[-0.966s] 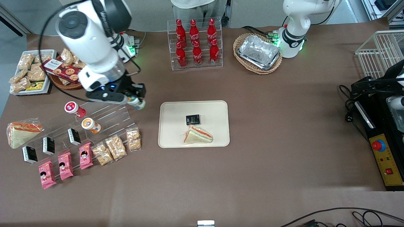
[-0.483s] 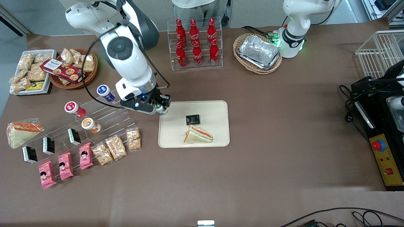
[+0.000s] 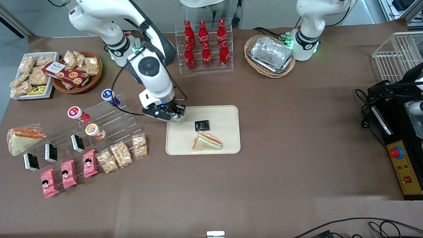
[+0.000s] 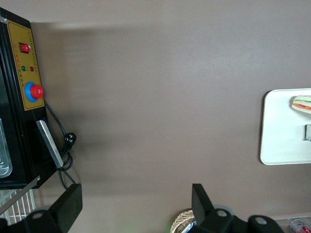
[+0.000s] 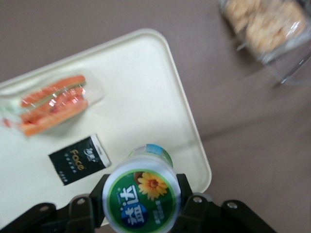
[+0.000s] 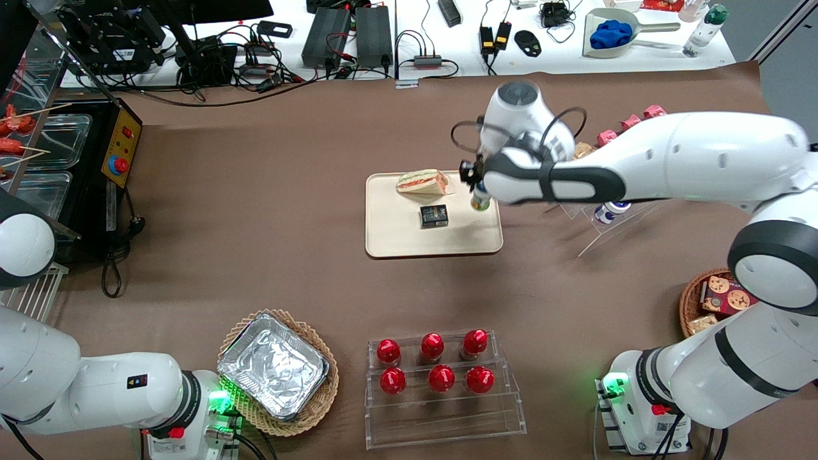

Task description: Place green gum on tray

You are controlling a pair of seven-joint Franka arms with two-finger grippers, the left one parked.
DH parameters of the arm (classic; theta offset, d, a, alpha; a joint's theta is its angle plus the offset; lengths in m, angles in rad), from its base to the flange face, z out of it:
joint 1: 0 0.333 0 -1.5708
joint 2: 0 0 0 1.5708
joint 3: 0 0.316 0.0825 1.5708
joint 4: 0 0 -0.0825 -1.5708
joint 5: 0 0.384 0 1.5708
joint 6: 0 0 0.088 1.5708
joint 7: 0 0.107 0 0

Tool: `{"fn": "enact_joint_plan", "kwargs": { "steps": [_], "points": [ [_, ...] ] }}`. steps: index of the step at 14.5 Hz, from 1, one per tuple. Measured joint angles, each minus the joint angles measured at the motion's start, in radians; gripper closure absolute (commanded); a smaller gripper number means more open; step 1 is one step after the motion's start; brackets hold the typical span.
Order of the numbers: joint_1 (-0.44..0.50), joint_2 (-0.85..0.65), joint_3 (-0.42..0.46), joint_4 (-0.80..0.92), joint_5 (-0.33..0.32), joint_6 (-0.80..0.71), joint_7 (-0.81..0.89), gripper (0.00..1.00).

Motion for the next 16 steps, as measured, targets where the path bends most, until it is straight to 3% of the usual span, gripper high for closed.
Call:
{"fn": "enact_joint_plan", "kwargs": {
  "steps": [8,9,10,11,16],
  "points": [
    [0.045,0.107,-0.006,-0.063,-0.088,0.161,0.126,0.71],
    [0.044,0.11,-0.007,-0.078,-0.096,0.184,0.127,0.6],
    [0.043,0.111,-0.008,-0.091,-0.103,0.199,0.128,0.26],
    [0.043,0.113,-0.008,-0.098,-0.104,0.207,0.128,0.0],
    [0.04,0.118,-0.009,-0.1,-0.104,0.217,0.131,0.0]
  ]
}}
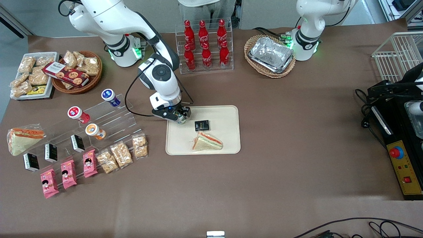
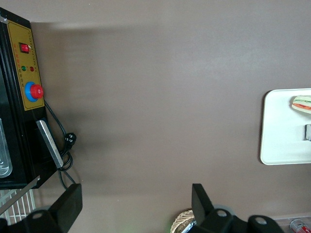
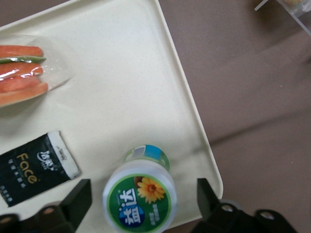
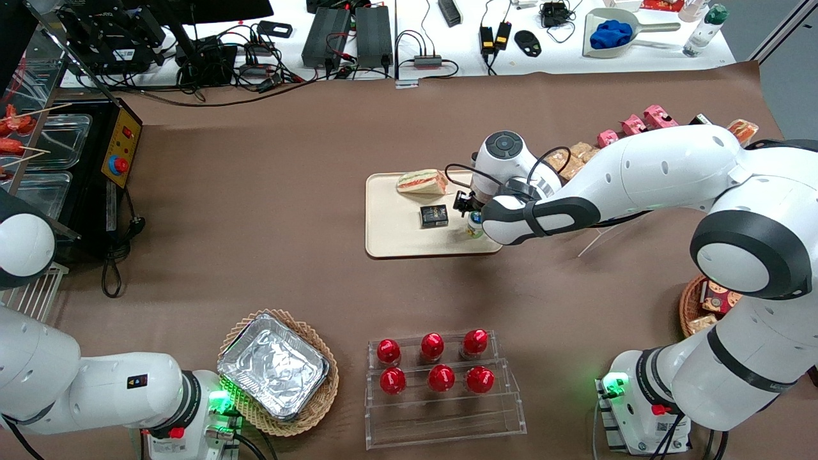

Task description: Place green gum on tray

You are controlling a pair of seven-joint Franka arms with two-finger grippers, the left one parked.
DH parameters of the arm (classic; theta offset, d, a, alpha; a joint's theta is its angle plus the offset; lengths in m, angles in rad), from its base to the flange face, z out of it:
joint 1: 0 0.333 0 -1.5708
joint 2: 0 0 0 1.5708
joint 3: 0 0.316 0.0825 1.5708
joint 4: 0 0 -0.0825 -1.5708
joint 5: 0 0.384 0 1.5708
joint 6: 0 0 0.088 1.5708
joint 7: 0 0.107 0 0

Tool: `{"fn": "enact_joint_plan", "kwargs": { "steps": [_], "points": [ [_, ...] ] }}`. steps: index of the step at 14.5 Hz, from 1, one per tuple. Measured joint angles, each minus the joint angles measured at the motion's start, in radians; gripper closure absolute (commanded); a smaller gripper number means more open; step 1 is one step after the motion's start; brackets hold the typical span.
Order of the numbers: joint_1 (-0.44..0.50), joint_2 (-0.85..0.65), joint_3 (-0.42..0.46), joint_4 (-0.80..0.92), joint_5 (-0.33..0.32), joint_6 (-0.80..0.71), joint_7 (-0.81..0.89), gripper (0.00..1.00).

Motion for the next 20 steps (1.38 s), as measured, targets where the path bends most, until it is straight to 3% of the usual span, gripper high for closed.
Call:
{"fn": "enact_joint_plan", "kwargs": {
  "steps": [9,12,14,17,20],
  "points": [
    [-0.029,-0.043,-0.009,0.012,-0.004,-0.029,-0.038,0.0],
    [-0.069,-0.144,-0.01,0.043,0.015,-0.193,-0.149,0.0],
    [-0.087,-0.211,-0.014,0.097,0.075,-0.332,-0.242,0.0],
    [-0.139,-0.27,-0.023,0.271,0.155,-0.61,-0.409,0.0],
    [-0.203,-0.282,-0.029,0.473,0.164,-0.842,-0.575,0.0]
  ]
}}
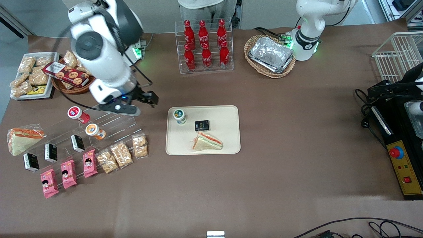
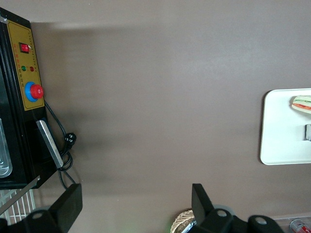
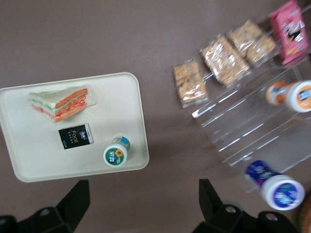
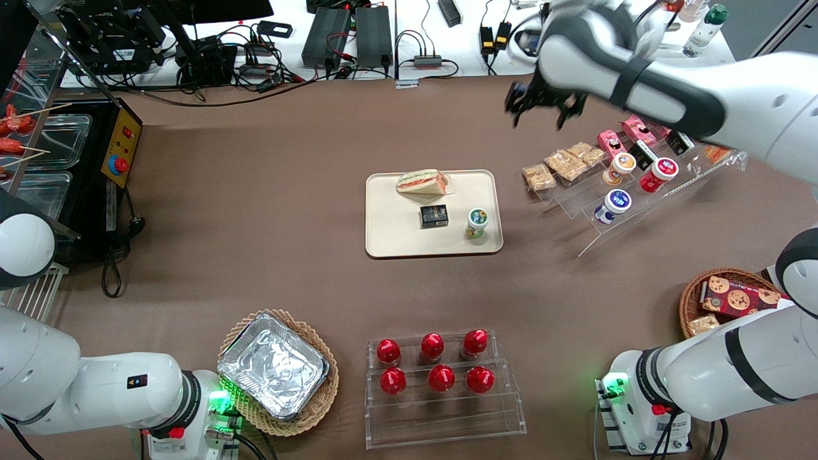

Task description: Place green gum on tray

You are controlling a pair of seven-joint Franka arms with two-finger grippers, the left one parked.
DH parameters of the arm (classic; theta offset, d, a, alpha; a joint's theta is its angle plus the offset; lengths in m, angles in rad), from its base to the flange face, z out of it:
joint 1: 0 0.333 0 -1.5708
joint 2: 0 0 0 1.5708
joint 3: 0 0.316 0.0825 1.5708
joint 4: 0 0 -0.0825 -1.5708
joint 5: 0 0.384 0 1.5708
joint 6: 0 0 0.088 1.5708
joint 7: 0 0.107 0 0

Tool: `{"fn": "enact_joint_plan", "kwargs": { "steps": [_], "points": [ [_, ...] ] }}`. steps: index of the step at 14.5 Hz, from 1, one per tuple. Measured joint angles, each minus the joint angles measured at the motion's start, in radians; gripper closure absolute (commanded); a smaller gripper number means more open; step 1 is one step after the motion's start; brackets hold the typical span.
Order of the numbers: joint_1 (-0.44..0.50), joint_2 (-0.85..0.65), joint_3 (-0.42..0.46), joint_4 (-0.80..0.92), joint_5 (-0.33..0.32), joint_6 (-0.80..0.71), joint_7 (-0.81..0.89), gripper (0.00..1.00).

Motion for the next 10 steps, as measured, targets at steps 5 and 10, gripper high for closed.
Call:
{"fn": "enact_joint_plan", "kwargs": {
  "steps": [5,10],
  "points": [
    [-0.148,-0.003,-0.004,0.171,-0.002,-0.144,-0.276,0.0],
    [-0.402,-0.004,-0.009,0.183,-0.003,-0.145,-0.531,0.0]
  ]
}}
